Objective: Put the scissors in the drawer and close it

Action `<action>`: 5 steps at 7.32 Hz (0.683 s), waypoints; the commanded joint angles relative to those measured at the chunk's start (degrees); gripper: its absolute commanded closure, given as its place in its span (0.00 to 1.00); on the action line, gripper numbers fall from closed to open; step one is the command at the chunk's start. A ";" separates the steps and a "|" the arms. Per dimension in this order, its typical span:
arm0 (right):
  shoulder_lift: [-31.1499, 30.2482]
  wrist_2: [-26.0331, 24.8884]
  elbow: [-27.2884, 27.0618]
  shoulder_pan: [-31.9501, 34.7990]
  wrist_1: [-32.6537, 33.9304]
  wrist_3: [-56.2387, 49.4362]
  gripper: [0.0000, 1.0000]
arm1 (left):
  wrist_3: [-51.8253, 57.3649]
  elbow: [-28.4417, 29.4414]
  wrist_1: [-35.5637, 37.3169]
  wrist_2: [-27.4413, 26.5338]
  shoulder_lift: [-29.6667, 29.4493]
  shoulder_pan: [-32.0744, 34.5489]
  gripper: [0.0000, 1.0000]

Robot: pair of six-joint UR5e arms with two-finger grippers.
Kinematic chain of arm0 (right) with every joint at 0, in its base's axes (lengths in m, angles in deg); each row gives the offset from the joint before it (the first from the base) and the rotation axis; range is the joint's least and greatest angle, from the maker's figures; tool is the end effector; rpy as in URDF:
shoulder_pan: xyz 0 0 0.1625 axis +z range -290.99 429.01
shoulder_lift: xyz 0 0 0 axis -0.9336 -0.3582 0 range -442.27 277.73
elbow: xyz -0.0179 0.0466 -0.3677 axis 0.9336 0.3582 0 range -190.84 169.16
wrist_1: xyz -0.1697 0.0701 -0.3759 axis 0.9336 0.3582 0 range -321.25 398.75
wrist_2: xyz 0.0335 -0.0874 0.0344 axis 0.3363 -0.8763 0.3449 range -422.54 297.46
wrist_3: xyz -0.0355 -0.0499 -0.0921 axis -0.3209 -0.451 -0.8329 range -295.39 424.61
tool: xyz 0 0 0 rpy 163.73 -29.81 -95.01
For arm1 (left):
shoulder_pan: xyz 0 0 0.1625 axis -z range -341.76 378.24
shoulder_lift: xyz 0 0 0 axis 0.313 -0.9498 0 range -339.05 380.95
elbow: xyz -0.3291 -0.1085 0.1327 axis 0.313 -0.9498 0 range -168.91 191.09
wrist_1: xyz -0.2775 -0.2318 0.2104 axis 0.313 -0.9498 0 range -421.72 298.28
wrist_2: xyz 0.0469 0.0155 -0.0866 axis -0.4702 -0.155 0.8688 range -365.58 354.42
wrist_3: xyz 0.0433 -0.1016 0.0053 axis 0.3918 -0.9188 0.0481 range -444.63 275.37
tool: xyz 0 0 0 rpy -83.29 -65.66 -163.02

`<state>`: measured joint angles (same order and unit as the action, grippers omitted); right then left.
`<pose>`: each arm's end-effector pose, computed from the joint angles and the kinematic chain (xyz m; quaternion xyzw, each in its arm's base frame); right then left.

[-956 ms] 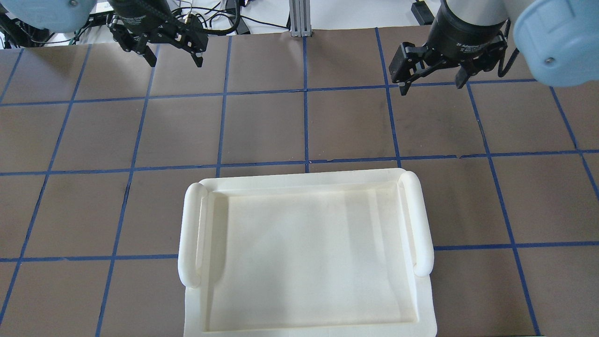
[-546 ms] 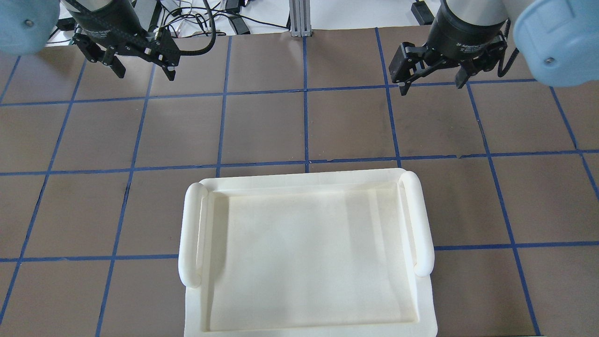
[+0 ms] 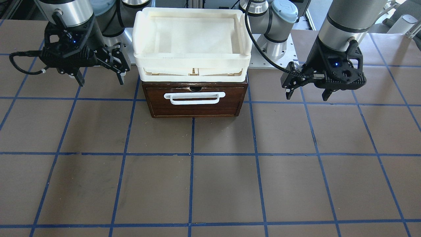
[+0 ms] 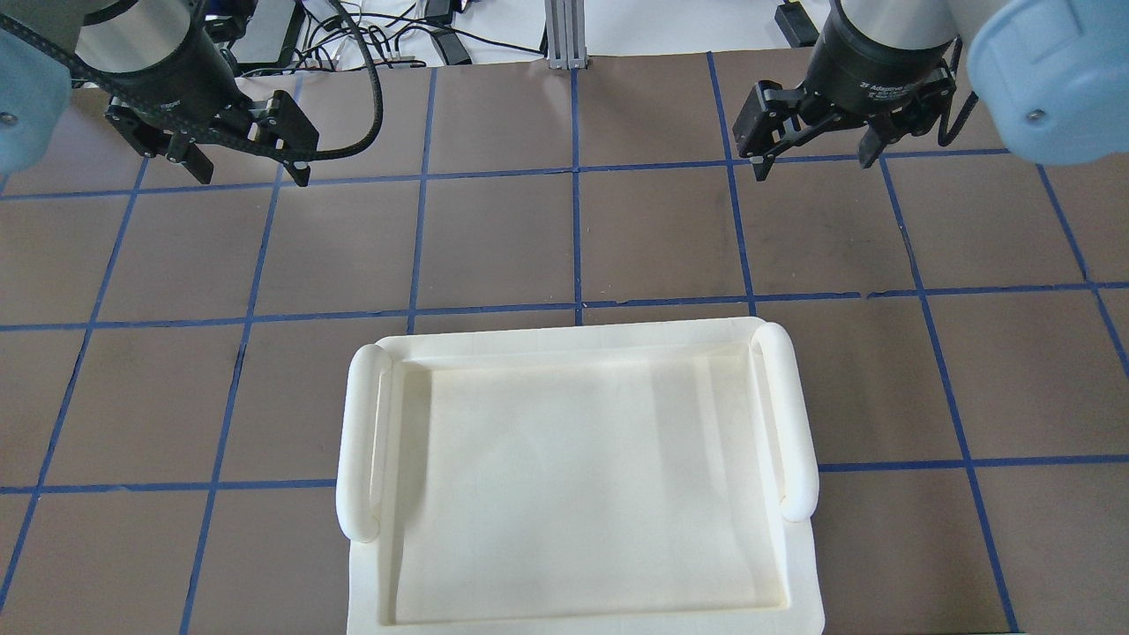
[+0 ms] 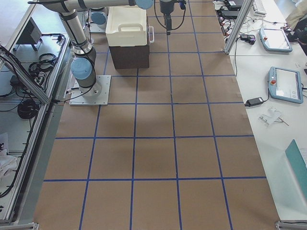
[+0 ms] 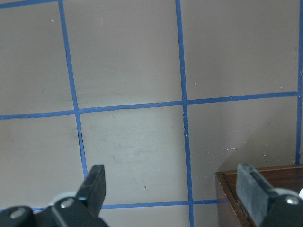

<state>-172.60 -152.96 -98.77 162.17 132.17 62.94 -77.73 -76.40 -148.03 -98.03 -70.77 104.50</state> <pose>0.1602 -0.4964 0.4502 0.0419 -0.9978 0.0509 0.0030 -0.0946 -0.5230 0.4365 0.0267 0.9987 -0.0370 0.0249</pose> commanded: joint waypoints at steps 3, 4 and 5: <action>-0.03 -0.02 -0.05 0.00 0.01 0.00 0.00 | 0.04 -0.58 0.00 0.25 0.76 -0.47 0.00; -0.03 -0.02 -0.05 0.00 0.01 0.00 0.00 | 0.04 -0.50 0.00 1.12 0.84 -0.56 0.00; -0.03 -0.02 -0.05 0.00 0.01 0.00 0.00 | 0.04 -0.67 0.00 1.13 0.85 -1.00 0.00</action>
<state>-172.62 -152.98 -98.82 162.17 132.17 62.94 -77.69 -76.96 -148.03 -97.22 -69.98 103.87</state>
